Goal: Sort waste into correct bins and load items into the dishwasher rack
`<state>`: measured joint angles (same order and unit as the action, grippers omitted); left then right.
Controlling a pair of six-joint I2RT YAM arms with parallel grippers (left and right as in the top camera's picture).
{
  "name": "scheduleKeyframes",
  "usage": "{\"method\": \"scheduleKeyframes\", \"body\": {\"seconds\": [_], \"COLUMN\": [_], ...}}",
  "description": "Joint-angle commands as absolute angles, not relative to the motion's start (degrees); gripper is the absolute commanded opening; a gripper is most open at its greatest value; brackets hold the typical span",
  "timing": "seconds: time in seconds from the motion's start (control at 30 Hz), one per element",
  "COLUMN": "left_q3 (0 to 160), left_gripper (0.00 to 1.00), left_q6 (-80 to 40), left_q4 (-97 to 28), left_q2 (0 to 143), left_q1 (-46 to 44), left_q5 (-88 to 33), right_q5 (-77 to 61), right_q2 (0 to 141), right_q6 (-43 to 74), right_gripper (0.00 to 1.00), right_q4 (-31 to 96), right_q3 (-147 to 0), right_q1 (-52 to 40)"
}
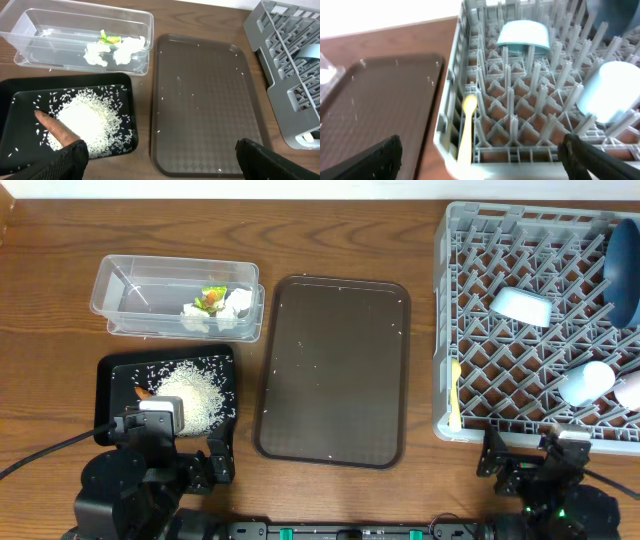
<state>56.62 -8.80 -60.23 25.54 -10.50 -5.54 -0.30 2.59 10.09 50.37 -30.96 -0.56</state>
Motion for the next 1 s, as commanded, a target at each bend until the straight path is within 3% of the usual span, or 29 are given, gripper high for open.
{"method": "scheduleKeyframes", "body": {"seconds": [0.0,0.73,0.97], "left_q3": [56.21,56.21,56.21], "left_gripper": [0.96,0.96,0.96], "left_q6": [-8.84,-8.82,-8.82], "left_q4": [-60.38,-60.38,-60.38], "left_q2": [25.34,25.34,25.34], "left_q1": [-10.31,-10.31,-10.31], "left_q5": [-4.45,-4.45,-4.45], "right_q5": [-0.71,-0.62,-2.7], "right_q2": [0.27,0.32,0.3], "right_q6": [10.66,9.78,6.04], "right_gripper": [0.99,0.99,0.99], "right_q4": [45.6,-4.47,0.14], "right_q3": [-26.74,-0.08,-0.3], "right_q1": [-0.51,-0.56,-0.56]}}
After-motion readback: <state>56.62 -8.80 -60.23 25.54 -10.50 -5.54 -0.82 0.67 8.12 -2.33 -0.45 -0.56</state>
